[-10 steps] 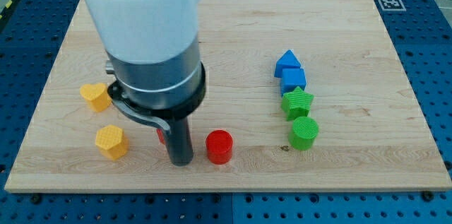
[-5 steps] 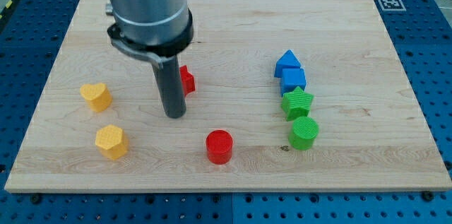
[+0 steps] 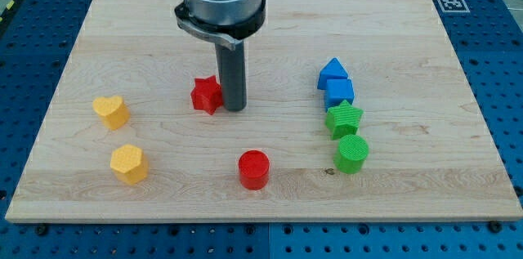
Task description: Separate red star from red circle
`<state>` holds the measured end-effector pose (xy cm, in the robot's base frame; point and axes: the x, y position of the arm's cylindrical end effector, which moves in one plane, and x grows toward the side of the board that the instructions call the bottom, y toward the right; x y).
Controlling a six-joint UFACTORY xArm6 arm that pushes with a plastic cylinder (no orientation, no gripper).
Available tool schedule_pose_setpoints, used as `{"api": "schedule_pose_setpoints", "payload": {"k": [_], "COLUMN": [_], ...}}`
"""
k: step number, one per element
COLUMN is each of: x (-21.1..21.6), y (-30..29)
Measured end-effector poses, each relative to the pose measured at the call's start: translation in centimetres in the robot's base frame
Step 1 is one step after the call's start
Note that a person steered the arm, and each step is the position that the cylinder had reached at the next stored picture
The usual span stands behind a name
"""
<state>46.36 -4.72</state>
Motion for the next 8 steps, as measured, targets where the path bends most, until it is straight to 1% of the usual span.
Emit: {"api": "schedule_pose_setpoints", "payload": {"k": [1, 2, 3, 4, 5, 6, 7, 8], "x": [-1.5, -1.4, 0.7, 1.3, -1.2, -4.6, -6.7, -5.9], "y": [-2.6, -4.2, -3.6, -6.3, -9.7, -12.3, -13.4, -12.0]}}
